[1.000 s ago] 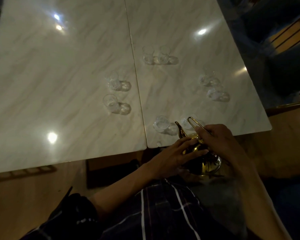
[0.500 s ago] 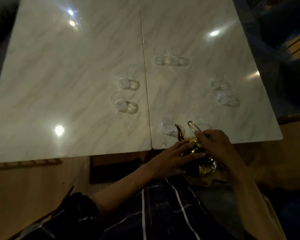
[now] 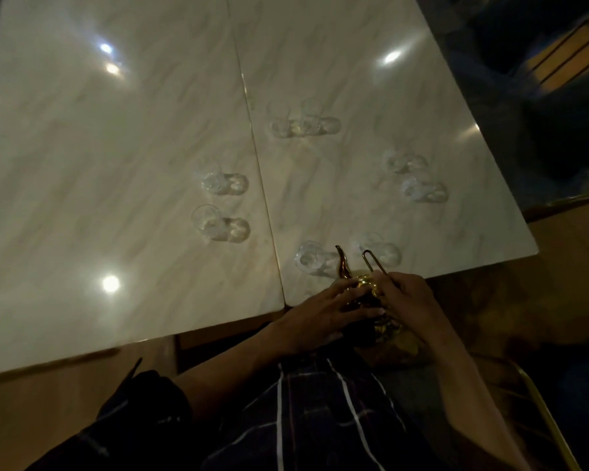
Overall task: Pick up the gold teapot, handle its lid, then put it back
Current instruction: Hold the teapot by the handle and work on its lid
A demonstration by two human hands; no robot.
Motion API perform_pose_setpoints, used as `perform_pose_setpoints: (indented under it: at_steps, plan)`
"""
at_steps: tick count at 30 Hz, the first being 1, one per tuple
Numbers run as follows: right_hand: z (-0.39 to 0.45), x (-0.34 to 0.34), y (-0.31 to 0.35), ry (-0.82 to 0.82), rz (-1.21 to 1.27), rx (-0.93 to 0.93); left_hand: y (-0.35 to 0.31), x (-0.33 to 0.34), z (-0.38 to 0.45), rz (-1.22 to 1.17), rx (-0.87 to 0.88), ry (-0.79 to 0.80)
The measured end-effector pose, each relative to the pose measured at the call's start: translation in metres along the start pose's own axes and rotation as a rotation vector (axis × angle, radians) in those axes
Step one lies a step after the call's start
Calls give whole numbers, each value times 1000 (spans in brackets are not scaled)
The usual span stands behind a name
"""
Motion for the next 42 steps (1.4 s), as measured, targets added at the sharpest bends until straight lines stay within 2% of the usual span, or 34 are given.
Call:
perform_pose_setpoints:
  at_steps: [7,15,23,35,42]
  plan:
    - [-4,-35,-17,-89,85,60,-13,5,41,-44,120,63]
    - [-2,-79,-15,-141,34,52,-32,5,87,-140,181,84]
    - [12,-97,-9,-116,-34,32,-36,-13,104,-124,173,13]
    - [23,-98,0,-75,-115,16,-34,-1,105,-170,122,39]
    - [18,-102,3,-84,-136,2,-39,-9,104,-158,136,-37]
Point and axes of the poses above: each hand's wrist, its own z-axis towards the middle knuckle, its own x-axis out of the palm, y = z × x, the point moved 3 cm from there along z, towards the middle knuckle, and after that the axes turned 14 degrees about z, right-handed, at the moved point
